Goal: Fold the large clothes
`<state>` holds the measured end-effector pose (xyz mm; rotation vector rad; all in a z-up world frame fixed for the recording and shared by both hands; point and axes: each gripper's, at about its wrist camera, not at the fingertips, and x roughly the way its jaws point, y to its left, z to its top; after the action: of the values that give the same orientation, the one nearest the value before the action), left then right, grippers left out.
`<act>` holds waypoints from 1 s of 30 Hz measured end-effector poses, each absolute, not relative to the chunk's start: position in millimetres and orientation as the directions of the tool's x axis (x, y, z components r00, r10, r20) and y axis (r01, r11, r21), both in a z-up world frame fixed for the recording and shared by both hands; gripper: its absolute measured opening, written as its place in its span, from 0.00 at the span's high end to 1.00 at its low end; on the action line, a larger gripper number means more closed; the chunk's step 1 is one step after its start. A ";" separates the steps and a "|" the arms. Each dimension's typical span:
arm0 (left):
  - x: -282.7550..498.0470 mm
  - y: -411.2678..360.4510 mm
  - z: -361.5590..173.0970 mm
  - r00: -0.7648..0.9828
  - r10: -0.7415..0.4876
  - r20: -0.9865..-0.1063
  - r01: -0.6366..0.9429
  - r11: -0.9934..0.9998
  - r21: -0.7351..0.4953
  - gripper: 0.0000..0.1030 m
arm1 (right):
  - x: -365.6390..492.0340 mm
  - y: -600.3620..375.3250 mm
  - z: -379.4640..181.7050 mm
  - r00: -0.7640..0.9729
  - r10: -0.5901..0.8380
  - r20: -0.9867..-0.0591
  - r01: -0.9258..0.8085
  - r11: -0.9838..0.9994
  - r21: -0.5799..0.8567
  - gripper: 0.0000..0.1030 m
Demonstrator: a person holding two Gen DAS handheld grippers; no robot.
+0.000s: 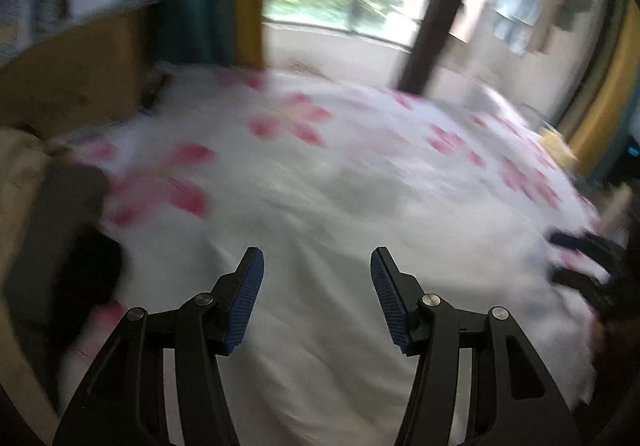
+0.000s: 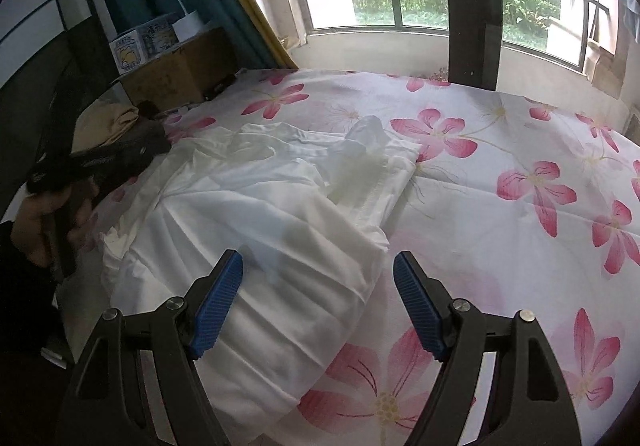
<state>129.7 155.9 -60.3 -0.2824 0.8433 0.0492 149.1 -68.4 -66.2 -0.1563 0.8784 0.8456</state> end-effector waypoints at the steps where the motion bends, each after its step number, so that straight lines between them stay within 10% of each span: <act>1: 126.4 147.4 -65.9 0.646 -0.106 -0.756 -0.129 0.961 -0.245 0.43 | 148.2 -70.2 -65.5 0.350 0.587 -0.730 -0.705 0.678 0.207 0.24; 7: 104.0 123.0 -85.3 0.600 -0.168 -0.782 -0.071 0.963 -0.261 0.43 | 138.2 -83.6 -62.0 0.375 0.579 -0.724 -0.688 0.698 0.201 0.24; 11: 95.9 112.4 -86.6 0.596 -0.202 -0.777 0.005 0.969 -0.248 0.95 | 133.4 -90.3 -63.3 0.381 0.571 -0.727 -0.675 0.709 0.203 0.24; 30: 49.9 160.4 -68.8 0.642 -0.044 -0.765 -0.135 0.976 -0.169 0.96 | 101.1 -59.8 -86.7 0.383 0.541 -0.749 -0.737 0.668 0.105 0.19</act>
<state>49.9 160.4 -68.8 -0.2194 0.8739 0.0522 101.1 -59.8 -86.7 -0.2626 0.8447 0.8264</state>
